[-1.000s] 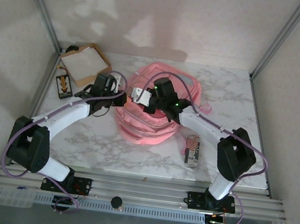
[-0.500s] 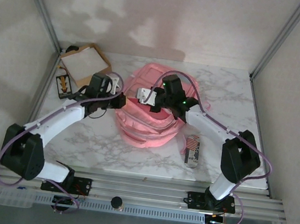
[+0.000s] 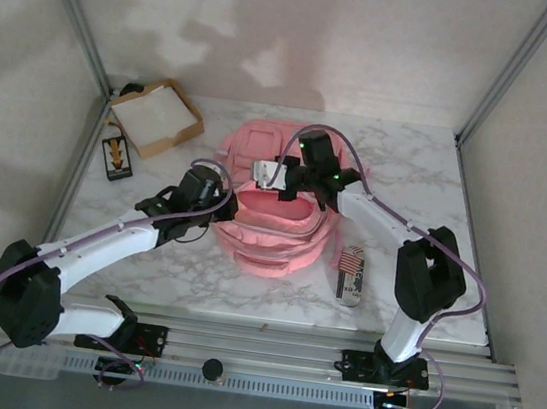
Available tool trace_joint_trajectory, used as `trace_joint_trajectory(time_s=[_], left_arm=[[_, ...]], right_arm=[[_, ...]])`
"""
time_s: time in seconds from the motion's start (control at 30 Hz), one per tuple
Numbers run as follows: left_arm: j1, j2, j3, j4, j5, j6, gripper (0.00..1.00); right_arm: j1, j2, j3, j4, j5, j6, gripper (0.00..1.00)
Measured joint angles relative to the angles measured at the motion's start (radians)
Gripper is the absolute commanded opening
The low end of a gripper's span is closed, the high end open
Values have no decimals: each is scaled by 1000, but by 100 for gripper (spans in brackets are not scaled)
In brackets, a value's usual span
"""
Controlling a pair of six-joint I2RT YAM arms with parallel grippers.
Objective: Pack the student bag
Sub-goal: Unzip the student bag at the top-center of the table.
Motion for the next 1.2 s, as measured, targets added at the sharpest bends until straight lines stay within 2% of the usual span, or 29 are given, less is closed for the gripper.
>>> trace_joint_trajectory(time_s=[0.1, 0.17, 0.2, 0.27, 0.33, 0.43, 0.67, 0.83, 0.87, 0.93, 1.0, 1.07, 1.2], left_arm=[[18, 23, 16, -15, -10, -6, 0], [23, 31, 11, -18, -4, -8, 0], [22, 34, 3, -13, 8, -11, 0], [9, 39, -13, 6, 24, -22, 0], [-8, 50, -20, 21, 29, -32, 0], [-24, 75, -21, 37, 42, -49, 0], [-118, 162, -5, 104, 51, -99, 0], [-216, 256, 66, 141, 51, -137, 0], [-234, 274, 84, 145, 51, -139, 8], [-256, 294, 111, 145, 50, -135, 34], [-267, 296, 130, 135, 51, -121, 45], [-267, 286, 138, 121, 51, -97, 51], [-264, 217, 130, 77, 57, -54, 53]], right_arm=[[0, -57, -74, 21, 1, 6, 25], [-4, -98, -134, 45, 35, 21, 35], [-10, -122, -172, 64, 53, 36, 44], [-14, -161, -229, 87, 83, 77, 68], [-14, -188, -256, 88, 109, 141, 86], [-15, -234, -259, 97, 136, 303, 98], [-75, -510, -324, 121, 260, 798, 99], [-203, -610, -296, -37, 391, 1174, 99], [-234, -605, -278, -93, 413, 1247, 99], [-290, -585, -255, -198, 443, 1371, 99], [-330, -553, -249, -322, 488, 1486, 99], [-338, -521, -255, -435, 524, 1576, 99], [-337, -516, -337, -592, 553, 1717, 99]])
